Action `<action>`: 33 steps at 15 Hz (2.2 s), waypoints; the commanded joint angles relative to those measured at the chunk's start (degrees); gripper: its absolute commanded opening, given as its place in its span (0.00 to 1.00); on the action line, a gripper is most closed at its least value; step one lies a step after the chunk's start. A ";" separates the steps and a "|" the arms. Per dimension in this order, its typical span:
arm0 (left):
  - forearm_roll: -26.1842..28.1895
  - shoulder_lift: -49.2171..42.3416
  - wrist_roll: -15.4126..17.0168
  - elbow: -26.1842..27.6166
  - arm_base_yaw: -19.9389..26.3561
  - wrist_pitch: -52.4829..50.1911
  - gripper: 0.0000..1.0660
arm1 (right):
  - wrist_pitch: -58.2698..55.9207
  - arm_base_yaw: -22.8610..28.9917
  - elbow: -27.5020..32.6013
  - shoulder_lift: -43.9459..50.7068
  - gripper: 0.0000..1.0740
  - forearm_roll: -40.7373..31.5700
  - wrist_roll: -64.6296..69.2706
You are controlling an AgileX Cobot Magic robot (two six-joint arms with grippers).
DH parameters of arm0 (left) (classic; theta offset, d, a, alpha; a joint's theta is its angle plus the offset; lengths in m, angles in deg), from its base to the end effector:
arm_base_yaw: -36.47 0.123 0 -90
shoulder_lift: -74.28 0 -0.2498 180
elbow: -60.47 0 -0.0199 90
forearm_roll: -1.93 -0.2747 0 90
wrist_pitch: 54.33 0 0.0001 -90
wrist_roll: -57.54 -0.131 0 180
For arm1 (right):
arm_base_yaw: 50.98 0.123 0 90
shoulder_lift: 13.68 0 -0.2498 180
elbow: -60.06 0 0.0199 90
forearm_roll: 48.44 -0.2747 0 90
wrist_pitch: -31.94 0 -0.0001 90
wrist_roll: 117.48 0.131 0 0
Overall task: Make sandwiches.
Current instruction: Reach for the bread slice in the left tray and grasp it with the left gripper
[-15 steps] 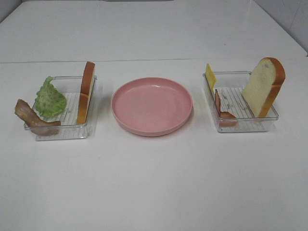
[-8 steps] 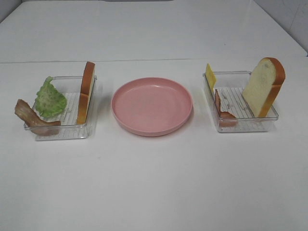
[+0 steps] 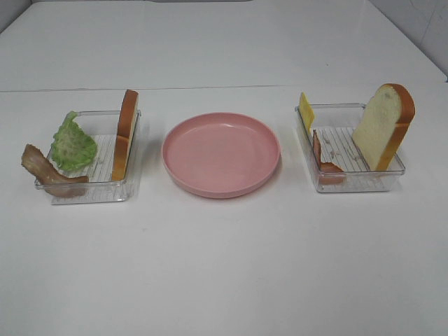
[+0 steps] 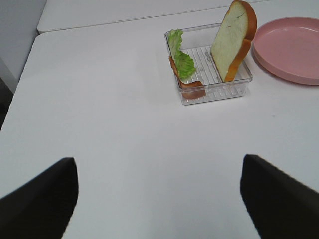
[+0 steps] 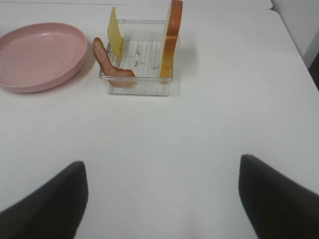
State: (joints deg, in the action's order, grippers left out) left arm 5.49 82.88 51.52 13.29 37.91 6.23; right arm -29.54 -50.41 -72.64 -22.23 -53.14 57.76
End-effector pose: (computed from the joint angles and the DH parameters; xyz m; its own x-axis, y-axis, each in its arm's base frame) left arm 0.0863 -0.0049 0.2733 -0.4398 0.0633 -0.8958 0.0563 0.9975 0.0428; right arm 0.0852 0.0103 0.2709 -0.4542 -0.0482 -0.8896 -0.0939 0.9956 -0.0060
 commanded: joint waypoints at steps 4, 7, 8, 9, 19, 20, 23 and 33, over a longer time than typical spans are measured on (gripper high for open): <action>0.29 -1.20 0.11 -0.34 0.11 -0.63 0.79 | 0.69 0.06 -0.06 0.80 0.73 -0.11 -0.46; 0.29 -1.20 0.11 -0.34 0.11 -0.63 0.79 | 0.69 0.06 -0.06 0.80 0.73 -0.11 -0.46; 0.29 -1.20 0.11 -0.34 0.11 -0.63 0.79 | 0.69 0.06 -0.06 0.80 0.73 -0.11 -0.46; 0.29 -1.20 0.11 -0.34 0.11 -0.63 0.79 | 0.69 0.06 -0.06 0.80 0.73 -0.11 -0.46; 2.46 13.24 0.34 5.73 0.11 -18.28 0.79 | 0.69 0.06 -0.06 0.80 0.73 -0.11 -0.46; 4.13 19.14 0.34 7.68 0.11 -20.51 0.79 | 0.69 0.06 -0.06 0.80 0.73 -0.11 -0.46; 9.00 41.20 0.29 19.14 0.11 -18.74 0.78 | 0.69 0.06 -0.06 0.80 0.73 -0.11 -0.46; 13.46 88.81 -0.52 55.00 -4.35 3.67 0.76 | 0.69 0.06 -0.06 0.80 0.73 -0.11 -0.46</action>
State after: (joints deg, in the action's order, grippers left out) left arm 18.78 170.72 51.06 67.66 34.01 8.81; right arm -29.54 -50.41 -72.64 -22.23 -53.14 57.76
